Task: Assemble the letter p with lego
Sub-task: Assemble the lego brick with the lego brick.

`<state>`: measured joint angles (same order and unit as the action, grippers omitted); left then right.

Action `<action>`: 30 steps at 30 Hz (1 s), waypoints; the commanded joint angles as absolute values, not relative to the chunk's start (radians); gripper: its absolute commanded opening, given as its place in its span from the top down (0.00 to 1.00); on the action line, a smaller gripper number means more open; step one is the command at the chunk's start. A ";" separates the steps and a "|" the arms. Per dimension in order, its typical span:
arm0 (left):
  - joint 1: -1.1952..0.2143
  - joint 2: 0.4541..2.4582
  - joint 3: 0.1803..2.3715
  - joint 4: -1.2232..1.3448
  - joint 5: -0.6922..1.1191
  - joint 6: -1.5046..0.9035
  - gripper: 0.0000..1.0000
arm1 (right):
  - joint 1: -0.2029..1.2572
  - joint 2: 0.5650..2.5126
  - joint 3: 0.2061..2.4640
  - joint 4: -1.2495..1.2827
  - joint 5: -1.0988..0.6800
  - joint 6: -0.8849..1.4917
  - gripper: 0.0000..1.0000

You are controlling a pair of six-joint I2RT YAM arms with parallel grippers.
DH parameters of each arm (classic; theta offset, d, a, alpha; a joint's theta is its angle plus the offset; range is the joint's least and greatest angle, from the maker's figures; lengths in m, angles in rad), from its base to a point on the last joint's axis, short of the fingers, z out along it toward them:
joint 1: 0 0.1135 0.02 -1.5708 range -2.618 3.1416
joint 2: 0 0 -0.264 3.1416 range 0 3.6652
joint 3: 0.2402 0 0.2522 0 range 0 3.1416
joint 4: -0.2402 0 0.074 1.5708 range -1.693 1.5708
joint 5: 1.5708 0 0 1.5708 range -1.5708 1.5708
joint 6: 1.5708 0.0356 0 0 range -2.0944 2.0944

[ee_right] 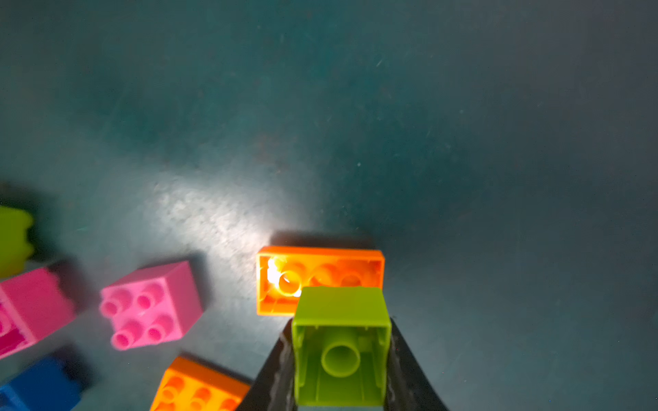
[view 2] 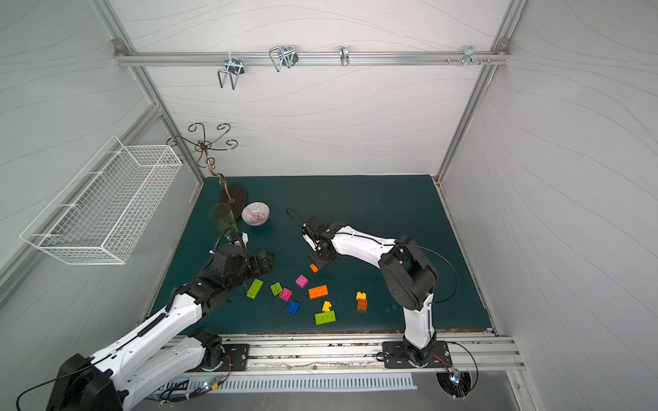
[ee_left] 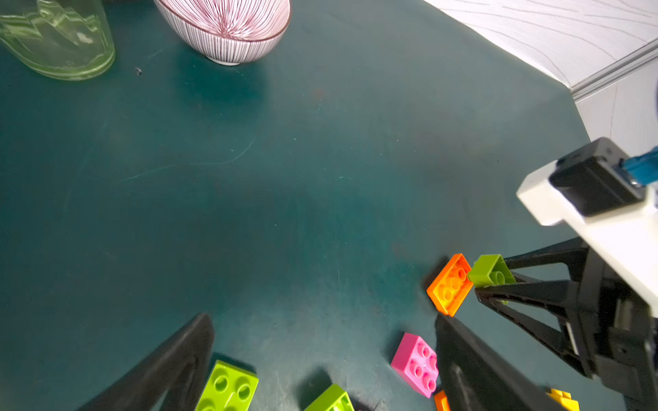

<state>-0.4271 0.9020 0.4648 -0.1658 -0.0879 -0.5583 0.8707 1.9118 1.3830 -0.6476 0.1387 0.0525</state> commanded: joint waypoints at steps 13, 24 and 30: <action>-0.422 0.917 0.480 -0.104 -0.088 -0.572 0.01 | 0.882 1.956 1.409 -0.698 0.162 0.082 0.98; -0.422 0.911 0.476 -0.098 -0.084 -0.568 0.01 | 0.896 1.988 1.407 -0.695 0.157 0.127 0.98; -0.422 0.911 0.474 -0.092 -0.078 -0.565 0.01 | 0.897 2.001 1.403 -0.698 0.162 0.133 0.98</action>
<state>-0.4259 0.9165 0.4648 -0.1478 -0.0849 -0.5587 0.8898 1.9663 1.4006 -0.6716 0.1638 0.1165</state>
